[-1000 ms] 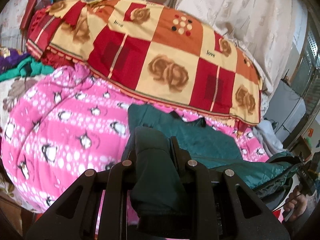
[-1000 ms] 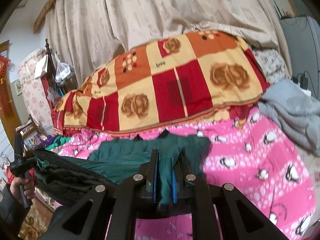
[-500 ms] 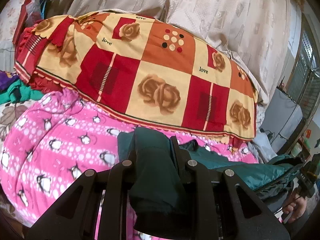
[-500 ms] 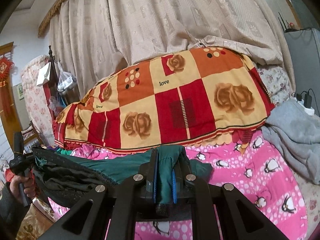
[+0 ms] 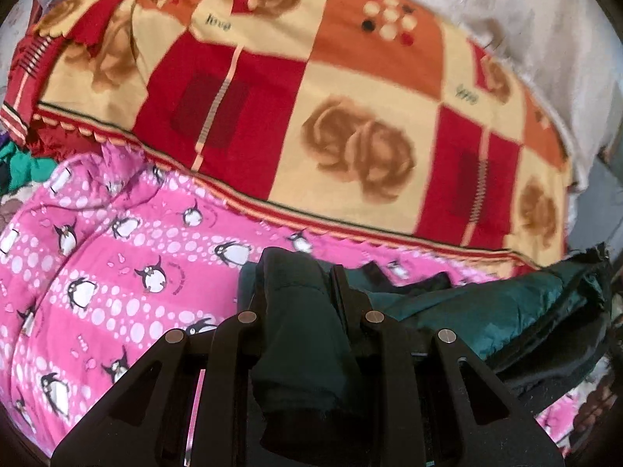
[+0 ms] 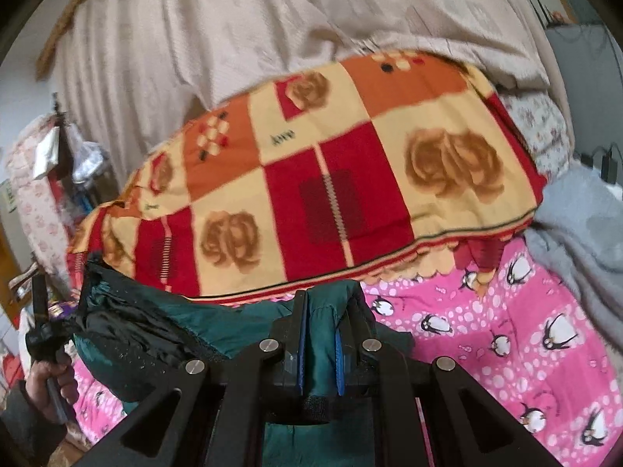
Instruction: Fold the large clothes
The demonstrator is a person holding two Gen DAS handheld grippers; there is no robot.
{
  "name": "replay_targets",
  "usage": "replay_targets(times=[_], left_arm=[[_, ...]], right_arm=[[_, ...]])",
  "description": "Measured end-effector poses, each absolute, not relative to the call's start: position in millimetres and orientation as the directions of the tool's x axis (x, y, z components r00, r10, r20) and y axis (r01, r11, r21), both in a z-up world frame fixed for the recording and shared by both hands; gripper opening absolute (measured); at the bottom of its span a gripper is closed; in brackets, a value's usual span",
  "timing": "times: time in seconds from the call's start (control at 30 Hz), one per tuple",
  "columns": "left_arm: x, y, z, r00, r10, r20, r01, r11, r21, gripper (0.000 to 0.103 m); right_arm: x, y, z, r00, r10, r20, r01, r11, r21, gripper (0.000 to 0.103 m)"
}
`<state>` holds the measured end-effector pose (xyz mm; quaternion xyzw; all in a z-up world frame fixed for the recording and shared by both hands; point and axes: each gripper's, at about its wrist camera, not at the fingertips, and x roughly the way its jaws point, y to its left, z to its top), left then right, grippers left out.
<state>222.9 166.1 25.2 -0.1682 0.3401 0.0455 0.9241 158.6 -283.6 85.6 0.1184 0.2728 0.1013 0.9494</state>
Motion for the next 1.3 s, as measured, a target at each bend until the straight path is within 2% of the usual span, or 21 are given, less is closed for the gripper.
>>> replay_targets(times=[0.1,0.47,0.6,0.77,0.83,0.87,0.9,0.93,0.97,1.03,1.1,1.2,1.3], left_arm=[[250.6,170.2,1.4,0.732,-0.009,-0.681,-0.243,0.931,-0.274,0.019],[304.1,171.5,-43.2,0.709,0.034,-0.704,-0.290,0.924,-0.248,0.020],[307.8,171.1,-58.1,0.697,0.020,-0.716,-0.288,0.923,-0.255,0.024],[310.0,176.0,-57.4,0.669,-0.042,-0.742,-0.273,0.914,-0.298,0.033],[308.3,181.0,-52.0,0.659,-0.084,-0.748,-0.261,0.906,-0.332,0.046],[305.8,182.9,-45.6,0.663,-0.105,-0.741,-0.246,0.905,-0.348,0.057],[302.5,183.4,-39.1,0.672,-0.111,-0.732,-0.233,0.907,-0.352,0.063],[299.0,183.2,-31.7,0.683,-0.108,-0.722,-0.223,0.911,-0.347,0.083],[294.7,182.5,-22.1,0.694,-0.073,-0.716,-0.228,0.921,-0.315,0.103],[285.7,185.2,-5.1,0.723,-0.035,-0.690,-0.232,0.928,-0.290,0.103],[280.4,190.1,7.8,0.734,-0.022,-0.679,-0.245,0.924,-0.295,0.103],[282.0,187.6,15.1,0.733,-0.013,-0.680,-0.245,0.928,-0.281,0.103],[294.7,169.7,11.6,0.722,-0.018,-0.691,-0.209,0.947,-0.244,0.103]], right_arm=[[187.2,-286.3,63.8,0.811,0.242,-0.533,-0.072,0.945,0.319,0.010],[263.9,-292.4,-5.2,0.735,0.223,-0.640,0.061,0.918,0.391,0.010],[273.8,-292.8,-34.1,0.694,0.227,-0.683,0.102,0.908,0.406,0.010],[273.5,-307.2,-46.7,0.658,0.301,-0.690,0.139,0.852,0.505,0.019],[268.6,-316.5,-42.1,0.665,0.355,-0.657,0.144,0.802,0.579,0.025],[265.4,-321.1,-38.1,0.670,0.386,-0.634,0.136,0.776,0.616,0.035],[261.7,-324.3,-33.9,0.675,0.409,-0.614,0.129,0.754,0.644,0.042],[258.0,-325.5,-28.8,0.681,0.418,-0.601,0.128,0.741,0.660,0.052],[255.6,-325.8,-24.7,0.685,0.423,-0.593,0.126,0.732,0.669,0.057],[249.4,-326.5,-13.5,0.686,0.430,-0.587,0.117,0.731,0.672,0.067],[244.4,-323.0,-2.2,0.687,0.416,-0.595,0.095,0.761,0.642,0.067],[242.6,-309.5,16.5,0.690,0.326,-0.647,0.071,0.858,0.509,0.067],[248.1,-289.8,29.2,0.699,0.279,-0.659,0.019,0.913,0.407,0.067]])
